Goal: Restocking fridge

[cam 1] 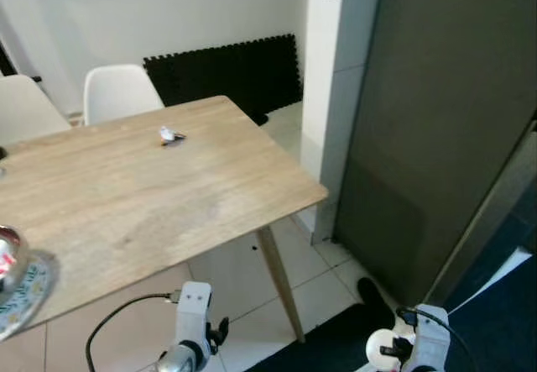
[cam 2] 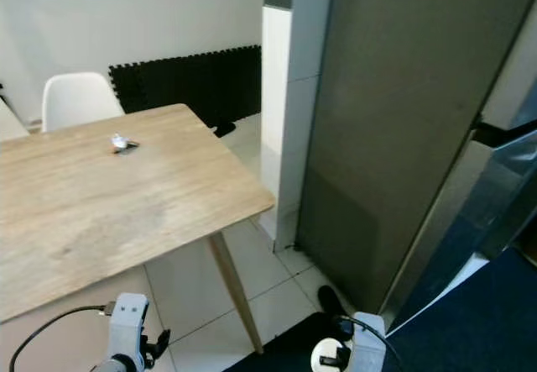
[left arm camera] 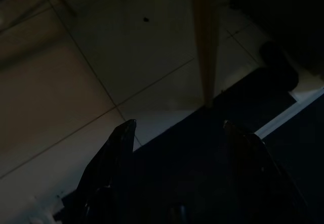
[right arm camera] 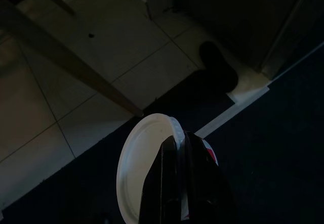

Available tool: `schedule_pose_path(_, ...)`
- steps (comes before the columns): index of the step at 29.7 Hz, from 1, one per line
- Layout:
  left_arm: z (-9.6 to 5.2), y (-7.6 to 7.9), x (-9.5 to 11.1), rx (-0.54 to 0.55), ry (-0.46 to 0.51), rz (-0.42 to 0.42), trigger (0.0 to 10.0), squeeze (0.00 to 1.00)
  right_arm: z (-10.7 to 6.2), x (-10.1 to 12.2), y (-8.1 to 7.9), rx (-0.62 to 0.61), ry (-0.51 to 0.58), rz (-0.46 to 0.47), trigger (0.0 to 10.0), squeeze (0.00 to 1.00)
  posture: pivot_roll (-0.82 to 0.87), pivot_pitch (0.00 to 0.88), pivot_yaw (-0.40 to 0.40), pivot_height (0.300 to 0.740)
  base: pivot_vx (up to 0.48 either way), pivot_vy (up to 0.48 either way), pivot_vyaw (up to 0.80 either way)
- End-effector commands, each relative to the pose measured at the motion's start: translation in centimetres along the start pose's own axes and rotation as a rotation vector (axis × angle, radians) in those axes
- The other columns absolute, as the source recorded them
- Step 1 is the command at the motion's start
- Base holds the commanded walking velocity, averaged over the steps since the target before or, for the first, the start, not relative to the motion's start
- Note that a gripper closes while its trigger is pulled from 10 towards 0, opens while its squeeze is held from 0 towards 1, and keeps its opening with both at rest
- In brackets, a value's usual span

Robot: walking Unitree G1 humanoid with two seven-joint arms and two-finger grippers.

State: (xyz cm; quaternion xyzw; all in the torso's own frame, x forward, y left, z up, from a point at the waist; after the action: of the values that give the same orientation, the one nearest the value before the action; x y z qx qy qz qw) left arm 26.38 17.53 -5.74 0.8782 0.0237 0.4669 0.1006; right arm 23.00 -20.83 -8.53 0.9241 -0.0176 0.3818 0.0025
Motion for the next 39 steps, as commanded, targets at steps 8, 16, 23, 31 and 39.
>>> schedule_pose_path(8, 0.2, 0.8, -0.4, -0.015, -0.021, -0.011, 10.0, 0.0, -0.2, 0.4, 1.3, -0.024, 0.009, -0.006, 10.0, 0.0, -0.08, 0.0, 0.028, 0.74, 0.0, -0.48, 0.0)
schedule_pose_path(16, 0.2, 1.1, -0.6, -0.019, -0.025, -0.009, 10.0, 0.0, -0.2, 0.5, 1.7, -0.029, 0.013, -0.007, 10.0, 0.0, -0.08, 0.0, 0.025, 0.74, 0.0, -0.48, 0.0)
schedule_pose_path(23, 0.2, 1.1, -0.5, -0.018, -0.024, -0.01, 10.0, 0.0, -0.3, 0.5, 1.9, -0.028, 0.017, -0.008, 10.0, 0.0, -0.08, 0.0, 0.021, 0.74, 0.0, -0.47, 0.0)
schedule_pose_path(31, 0.3, 1.3, -0.5, -0.023, -0.027, -0.002, 10.0, 0.0, -0.4, 0.4, 2.2, -0.035, 0.018, -0.002, 10.0, 0.0, -0.09, 0.0, 0.029, 0.74, 0.0, -0.297, 0.0)
schedule_pose_path(39, 0.3, 1.4, -0.5, -0.035, -0.026, 0.009, 10.0, 0.0, -0.5, 0.2, 2.3, -0.039, 0.016, 0.004, 10.0, 0.0, -0.09, 0.0, 0.035, 0.74, 0.0, 0.0, 0.0)
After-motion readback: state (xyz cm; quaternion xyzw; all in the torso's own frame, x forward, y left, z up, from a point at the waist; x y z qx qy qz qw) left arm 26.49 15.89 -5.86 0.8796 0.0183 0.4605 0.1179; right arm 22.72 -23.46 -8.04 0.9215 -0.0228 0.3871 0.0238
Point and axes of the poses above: a point about 5 cm out from each wrist's last joint towards the gripper, its own z axis pointing out of the wrist towards the gripper, its own x axis along the axis of the wrist's last joint, y = z × x, the point moved 3 cm from there along z, pointing out of the wrist towards the gripper, and after that the axes turned 9 degrees about -z, right-handed, at the moved point
